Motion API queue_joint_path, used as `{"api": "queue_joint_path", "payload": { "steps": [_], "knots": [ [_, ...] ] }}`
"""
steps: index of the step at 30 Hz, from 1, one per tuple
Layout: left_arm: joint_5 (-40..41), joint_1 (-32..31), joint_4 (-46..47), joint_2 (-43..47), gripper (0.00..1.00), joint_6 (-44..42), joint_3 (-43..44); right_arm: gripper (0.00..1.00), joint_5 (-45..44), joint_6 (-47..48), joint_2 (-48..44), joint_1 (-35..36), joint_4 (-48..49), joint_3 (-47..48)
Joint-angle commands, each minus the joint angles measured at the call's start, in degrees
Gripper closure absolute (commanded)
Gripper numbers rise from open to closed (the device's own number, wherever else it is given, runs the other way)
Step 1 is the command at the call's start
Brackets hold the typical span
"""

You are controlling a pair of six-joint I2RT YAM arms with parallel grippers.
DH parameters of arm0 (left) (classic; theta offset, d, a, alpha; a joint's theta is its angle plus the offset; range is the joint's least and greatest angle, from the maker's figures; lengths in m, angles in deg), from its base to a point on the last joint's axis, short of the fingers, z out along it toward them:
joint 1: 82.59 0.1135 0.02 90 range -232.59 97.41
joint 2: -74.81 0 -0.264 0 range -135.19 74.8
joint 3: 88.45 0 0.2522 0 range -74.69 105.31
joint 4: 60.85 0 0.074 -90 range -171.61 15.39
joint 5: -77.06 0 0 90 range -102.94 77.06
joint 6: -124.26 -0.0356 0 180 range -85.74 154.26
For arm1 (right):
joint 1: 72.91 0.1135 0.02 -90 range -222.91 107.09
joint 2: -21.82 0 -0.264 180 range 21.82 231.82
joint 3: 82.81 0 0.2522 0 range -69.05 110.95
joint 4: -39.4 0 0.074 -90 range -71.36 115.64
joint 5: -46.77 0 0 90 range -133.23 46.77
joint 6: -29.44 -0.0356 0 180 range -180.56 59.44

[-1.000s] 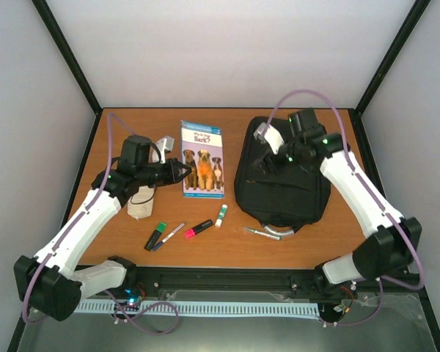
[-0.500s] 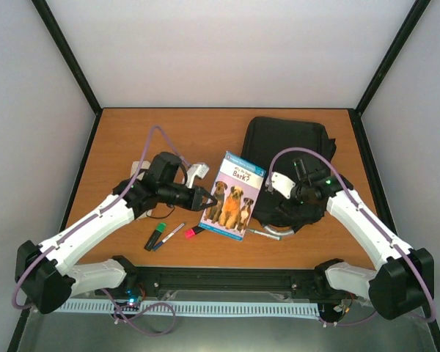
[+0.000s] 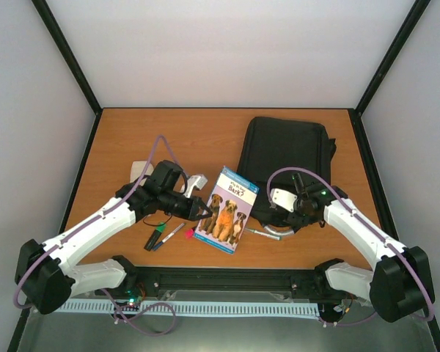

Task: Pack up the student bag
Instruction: Place the book in the student bag.

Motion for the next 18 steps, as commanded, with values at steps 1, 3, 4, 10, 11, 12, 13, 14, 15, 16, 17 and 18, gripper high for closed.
{"api": "queue_joint_path", "payload": {
  "steps": [1,3,4,10,11,12,13,14,15,16,17,18],
  "knots": [
    [-2.9,-0.5,0.8,0.2,0.99,-1.8,1.3,0.38,-3.6,2.3,-2.1,-0.3,2.1,-1.8],
    [-3.2,-0.5,0.8,-0.4,0.99,-2.1,1.3,0.37,-4.0,2.5,-2.3,-0.3,3.2,-2.8],
    [-3.2,-0.4,0.8,-0.8,0.99,-2.2,1.2,0.37,-4.3,2.4,-2.2,-0.3,3.8,-3.2],
    [-3.1,-0.6,0.6,-1.3,0.99,-2.5,0.6,0.37,-4.5,1.0,-0.3,-0.3,6.8,-3.8],
    [-3.3,-0.6,0.7,-1.2,0.99,-2.6,0.4,0.37,-4.3,0.8,0.2,-0.4,7.4,-3.7],
    [-3.5,-0.6,0.6,-1.1,0.99,-2.5,0.2,0.37,-4.0,0.6,0.8,-0.3,7.8,-3.7],
    [-3.5,-0.6,0.5,-1.0,0.99,-2.6,0.1,0.37,-3.7,0.5,1.7,-0.2,8.2,-3.7],
    [-3.7,-0.6,0.3,-1.0,0.99,-2.7,0.0,0.39,-3.6,0.3,2.4,-0.2,9.0,-3.6],
    [-3.8,-0.6,0.2,-0.9,0.99,-2.7,0.0,0.43,-3.8,-0.2,3.0,-0.2,9.7,-3.4],
    [-4.0,-0.6,0.0,-0.9,0.99,-2.9,0.0,0.51,-4.5,-1.1,3.9,-0.2,10.9,-3.1],
    [-4.1,-0.6,-0.2,-0.7,0.99,-2.9,0.0,0.62,-5.3,-2.0,4.8,-0.2,11.7,-2.3],
    [-4.2,-0.6,-0.4,-0.7,0.99,-3.0,0.0,0.71,-5.8,-3.1,5.7,-0.3,11.8,-1.0]
  ]
}}
